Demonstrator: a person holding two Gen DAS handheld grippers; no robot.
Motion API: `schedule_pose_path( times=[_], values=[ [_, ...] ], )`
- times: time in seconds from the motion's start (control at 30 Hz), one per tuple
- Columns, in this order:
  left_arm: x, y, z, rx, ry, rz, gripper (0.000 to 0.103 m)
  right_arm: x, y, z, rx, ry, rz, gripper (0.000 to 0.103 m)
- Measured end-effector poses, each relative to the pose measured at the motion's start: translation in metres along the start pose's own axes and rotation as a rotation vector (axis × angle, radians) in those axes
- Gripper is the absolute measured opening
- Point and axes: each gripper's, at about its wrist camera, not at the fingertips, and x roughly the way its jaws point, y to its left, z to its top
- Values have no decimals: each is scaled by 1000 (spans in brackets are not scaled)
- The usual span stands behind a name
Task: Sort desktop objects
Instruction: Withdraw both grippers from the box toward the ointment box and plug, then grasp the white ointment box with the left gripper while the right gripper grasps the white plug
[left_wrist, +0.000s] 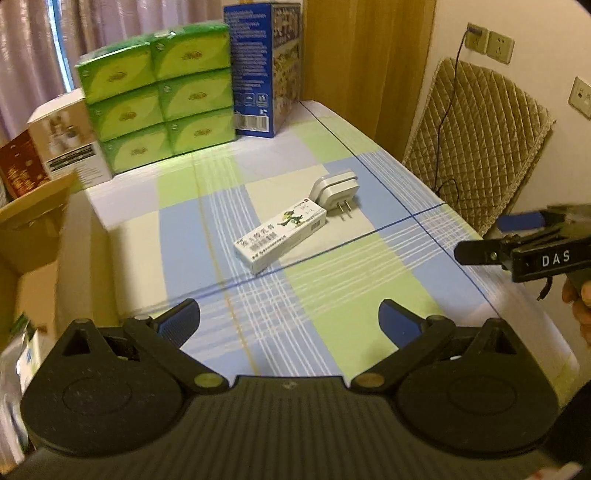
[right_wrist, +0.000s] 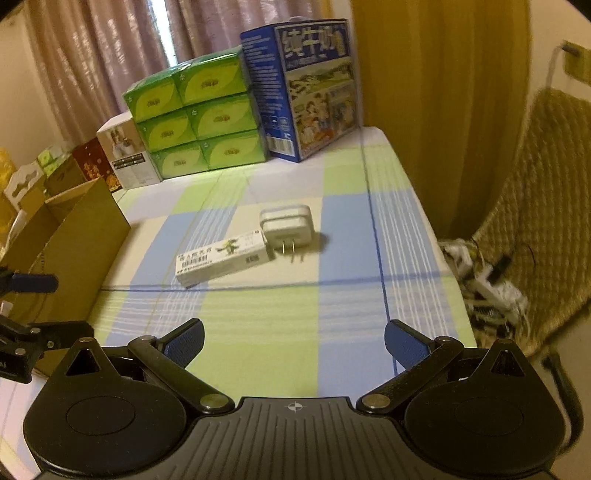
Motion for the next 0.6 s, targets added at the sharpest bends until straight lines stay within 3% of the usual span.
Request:
schedule_pose_path(
  times=[0.27,0.6],
  values=[
    [59,8,39,136,55,-4,92,57,-8,40,-85,3,29,101],
    [123,19,65,219,104,-35,78,118,-8,66,-161,-5,89,96]
  ],
)
